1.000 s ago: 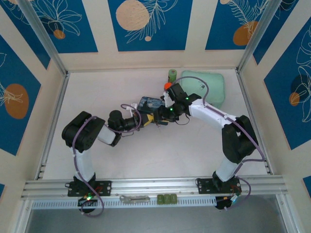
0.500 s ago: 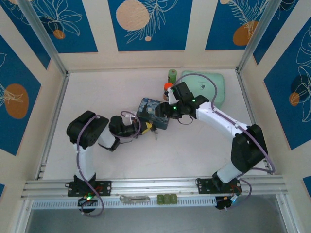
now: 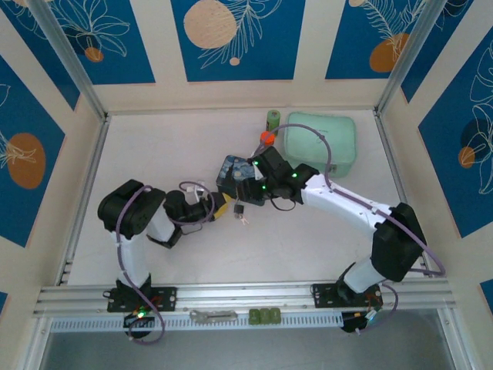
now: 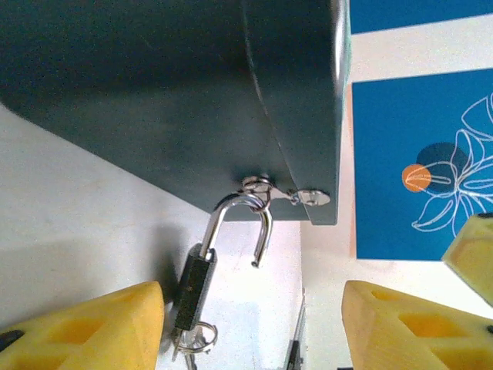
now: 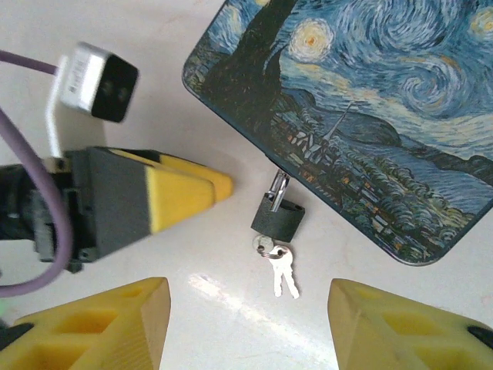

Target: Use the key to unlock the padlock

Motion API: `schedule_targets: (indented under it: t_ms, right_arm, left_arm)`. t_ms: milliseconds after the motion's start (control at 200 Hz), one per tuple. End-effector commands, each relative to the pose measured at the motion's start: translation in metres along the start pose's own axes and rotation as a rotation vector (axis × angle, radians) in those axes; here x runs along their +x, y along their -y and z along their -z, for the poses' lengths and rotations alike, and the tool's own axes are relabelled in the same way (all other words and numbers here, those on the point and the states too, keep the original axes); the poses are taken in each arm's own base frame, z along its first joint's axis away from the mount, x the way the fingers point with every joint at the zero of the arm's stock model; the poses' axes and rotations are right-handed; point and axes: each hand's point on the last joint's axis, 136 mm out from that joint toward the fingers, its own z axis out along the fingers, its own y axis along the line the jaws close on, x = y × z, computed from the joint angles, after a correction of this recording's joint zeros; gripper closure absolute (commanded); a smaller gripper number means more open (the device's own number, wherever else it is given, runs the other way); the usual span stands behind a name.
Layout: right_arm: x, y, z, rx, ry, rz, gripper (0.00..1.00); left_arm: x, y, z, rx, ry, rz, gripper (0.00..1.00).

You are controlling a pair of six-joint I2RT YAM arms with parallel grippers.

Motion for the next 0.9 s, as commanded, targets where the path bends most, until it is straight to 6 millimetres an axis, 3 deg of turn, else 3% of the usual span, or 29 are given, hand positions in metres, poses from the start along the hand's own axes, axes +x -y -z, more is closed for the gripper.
schedule_targets:
  t_ms: [0,175,305,895]
  right_arm:
    - [0.005,0.005,-0.014,0.112,-0.008,0.033,0.44]
    - [0.021,0.003,-0.041,0.299,-0.044,0.016,0.44]
    - [0.03,0.008,-0.056,0.445,-0.067,0.03,0.44]
    - [0.044,0.01,-0.116,0.546,-0.118,-0.003,0.51]
  left_arm:
    - [-0.02,0.002,0.012,-0.005,0.076,0.006,0.38]
    - [-0.059,0.013,0.032,0.016,0.185,-0.004,0.38]
    - [-0.075,0.019,0.036,0.027,0.221,-0.006,0.38]
    - [-0.08,0.017,0.042,0.033,0.252,0.012,0.38]
